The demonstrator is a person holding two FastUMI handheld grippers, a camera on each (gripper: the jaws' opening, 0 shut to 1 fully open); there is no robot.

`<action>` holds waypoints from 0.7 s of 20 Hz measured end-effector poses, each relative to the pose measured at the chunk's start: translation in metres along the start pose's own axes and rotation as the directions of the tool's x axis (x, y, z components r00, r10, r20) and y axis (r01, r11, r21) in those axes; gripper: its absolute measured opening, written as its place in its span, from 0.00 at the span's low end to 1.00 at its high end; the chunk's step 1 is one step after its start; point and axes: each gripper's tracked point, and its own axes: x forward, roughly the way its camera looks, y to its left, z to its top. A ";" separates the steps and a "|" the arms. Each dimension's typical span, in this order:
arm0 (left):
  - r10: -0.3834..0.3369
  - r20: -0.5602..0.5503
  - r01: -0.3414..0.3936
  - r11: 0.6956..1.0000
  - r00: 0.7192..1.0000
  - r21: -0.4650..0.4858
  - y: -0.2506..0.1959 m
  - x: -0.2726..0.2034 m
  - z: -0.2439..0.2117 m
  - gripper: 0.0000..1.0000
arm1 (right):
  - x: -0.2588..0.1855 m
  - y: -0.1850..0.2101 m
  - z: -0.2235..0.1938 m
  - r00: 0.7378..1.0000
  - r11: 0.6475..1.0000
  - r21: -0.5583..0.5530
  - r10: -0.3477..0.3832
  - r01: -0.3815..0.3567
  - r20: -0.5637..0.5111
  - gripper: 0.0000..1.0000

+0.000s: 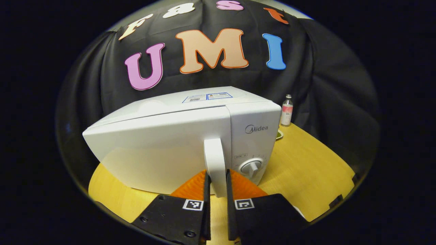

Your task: Open the microwave oven with the left hand, put the food in, and close the microwave oven.

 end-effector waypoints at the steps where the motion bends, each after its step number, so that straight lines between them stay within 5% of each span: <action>1: -0.001 -0.020 0.001 1.000 1.000 0.012 0.001 0.001 -0.002 0.19 | 0.000 0.000 -0.001 1.000 1.000 0.000 0.001 -0.001 0.000 0.98; 9: -0.047 -0.009 0.047 0.999 0.999 0.002 0.000 -0.005 -0.002 0.09 | -0.001 0.003 0.001 1.000 1.000 0.017 0.015 -0.015 0.004 0.96; 14: -0.041 0.027 0.040 0.999 0.999 0.032 0.003 -0.051 -0.022 0.07 | -0.003 0.012 0.007 0.999 0.999 0.031 0.037 -0.038 0.024 0.96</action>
